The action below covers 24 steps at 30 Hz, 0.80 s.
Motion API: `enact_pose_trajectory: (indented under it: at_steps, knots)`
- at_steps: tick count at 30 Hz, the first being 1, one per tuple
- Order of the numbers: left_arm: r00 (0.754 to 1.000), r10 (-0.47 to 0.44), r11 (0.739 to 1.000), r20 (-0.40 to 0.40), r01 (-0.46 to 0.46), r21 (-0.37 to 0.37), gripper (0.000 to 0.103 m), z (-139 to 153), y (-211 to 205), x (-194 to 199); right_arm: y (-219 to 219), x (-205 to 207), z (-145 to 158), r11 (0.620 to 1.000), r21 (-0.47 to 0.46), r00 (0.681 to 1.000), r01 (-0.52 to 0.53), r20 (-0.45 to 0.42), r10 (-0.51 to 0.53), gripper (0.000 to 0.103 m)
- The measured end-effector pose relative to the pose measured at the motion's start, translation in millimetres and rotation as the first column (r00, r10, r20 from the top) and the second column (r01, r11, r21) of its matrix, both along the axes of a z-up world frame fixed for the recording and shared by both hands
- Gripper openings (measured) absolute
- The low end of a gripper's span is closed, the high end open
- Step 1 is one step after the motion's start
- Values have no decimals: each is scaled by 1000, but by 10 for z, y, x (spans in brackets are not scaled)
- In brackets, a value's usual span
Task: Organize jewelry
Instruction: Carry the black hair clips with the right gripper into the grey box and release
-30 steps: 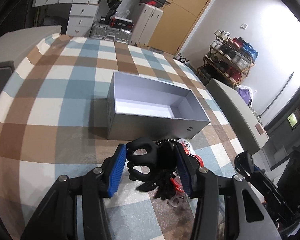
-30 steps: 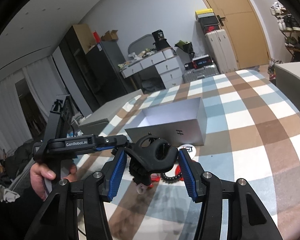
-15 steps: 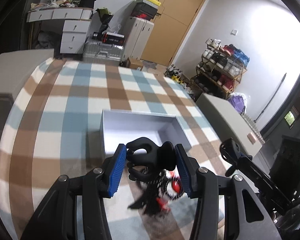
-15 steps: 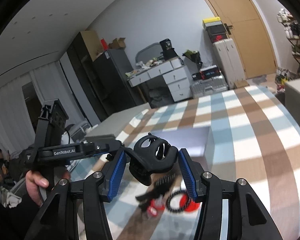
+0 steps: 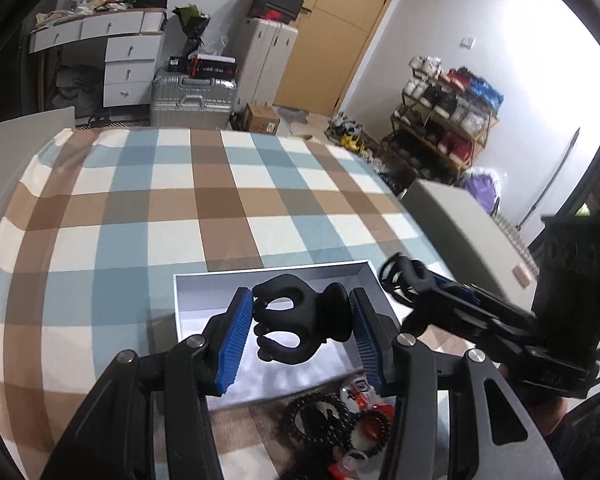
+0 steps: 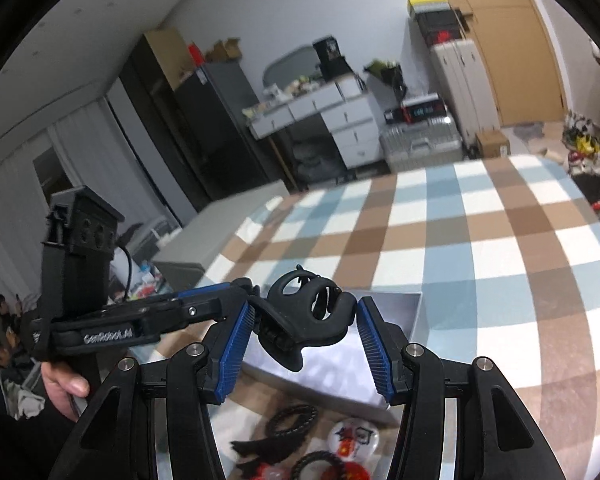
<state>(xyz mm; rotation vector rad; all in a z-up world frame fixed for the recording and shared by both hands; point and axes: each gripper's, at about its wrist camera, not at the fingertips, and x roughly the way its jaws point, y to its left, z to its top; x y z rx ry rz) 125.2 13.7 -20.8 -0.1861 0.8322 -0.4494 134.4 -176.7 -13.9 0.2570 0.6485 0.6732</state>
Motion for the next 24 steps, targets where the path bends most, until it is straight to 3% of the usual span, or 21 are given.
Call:
enact_pose_trajectory:
  at_steps: [3,16,24]
  knots:
    - [1000,-9,1000,-11,10,24,44,-73,-48,52,64,105,-106,999,-43,1000,-3,-29,2,52]
    - [994,-32,999,-103,33,4,44,-288,-76,215,231,323,-309,986,-166,996,-30,-87,15,52]
    - [995,-45,999,-89,46,9,44,-283,-85,226,310,356,-322,979,-199,995,-34,-95,15,52]
